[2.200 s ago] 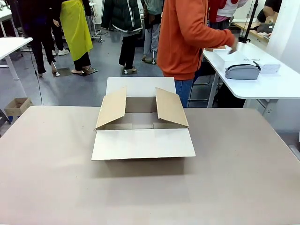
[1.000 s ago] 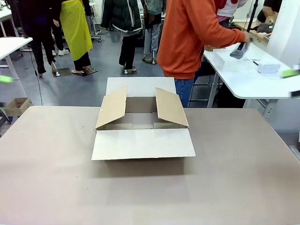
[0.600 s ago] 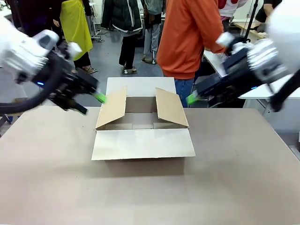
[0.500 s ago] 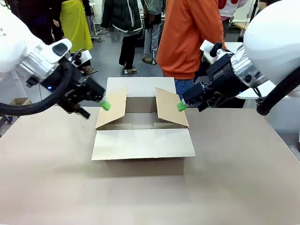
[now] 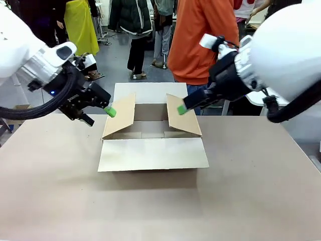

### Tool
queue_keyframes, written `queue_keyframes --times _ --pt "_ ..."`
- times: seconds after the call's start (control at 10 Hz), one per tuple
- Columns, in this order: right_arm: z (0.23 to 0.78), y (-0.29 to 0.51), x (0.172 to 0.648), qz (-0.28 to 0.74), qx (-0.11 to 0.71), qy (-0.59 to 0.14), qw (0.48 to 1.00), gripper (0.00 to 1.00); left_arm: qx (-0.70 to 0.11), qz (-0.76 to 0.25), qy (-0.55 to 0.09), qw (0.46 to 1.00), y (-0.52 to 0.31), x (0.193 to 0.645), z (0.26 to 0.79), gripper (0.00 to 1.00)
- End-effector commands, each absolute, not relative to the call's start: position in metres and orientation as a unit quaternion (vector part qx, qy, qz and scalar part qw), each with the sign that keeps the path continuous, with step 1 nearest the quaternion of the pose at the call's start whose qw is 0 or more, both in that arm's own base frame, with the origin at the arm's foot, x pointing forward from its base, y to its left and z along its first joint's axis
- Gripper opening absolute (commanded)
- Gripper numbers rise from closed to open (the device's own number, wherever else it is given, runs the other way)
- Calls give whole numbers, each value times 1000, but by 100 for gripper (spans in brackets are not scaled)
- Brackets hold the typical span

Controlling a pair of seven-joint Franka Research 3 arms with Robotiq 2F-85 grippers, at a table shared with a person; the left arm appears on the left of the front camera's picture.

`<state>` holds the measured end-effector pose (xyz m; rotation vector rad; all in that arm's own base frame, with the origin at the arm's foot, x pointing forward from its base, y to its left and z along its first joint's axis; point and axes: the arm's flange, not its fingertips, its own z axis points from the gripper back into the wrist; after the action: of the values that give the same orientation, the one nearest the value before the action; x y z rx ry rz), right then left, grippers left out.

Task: Pack the gift set into the box.
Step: Place both hands on the side flaps of the Package Box and spread them outward.

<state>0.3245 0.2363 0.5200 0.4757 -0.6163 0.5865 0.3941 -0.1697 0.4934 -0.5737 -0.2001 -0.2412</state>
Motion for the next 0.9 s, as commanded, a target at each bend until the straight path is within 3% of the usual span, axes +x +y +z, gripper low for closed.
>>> queue_keyframes --times 0.0,0.4,0.5,0.8 --pt "494 243 322 279 155 -394 862 100 -228 -76 -85 967 -208 429 508 100" --pt "480 210 297 198 169 -371 892 100 -141 -45 -104 984 -275 506 524 100" --pt "497 239 322 273 149 -389 868 100 -98 -32 -117 988 -289 515 514 100" --pt "497 239 322 273 149 -389 868 100 17 25 -104 994 -315 522 480 100"
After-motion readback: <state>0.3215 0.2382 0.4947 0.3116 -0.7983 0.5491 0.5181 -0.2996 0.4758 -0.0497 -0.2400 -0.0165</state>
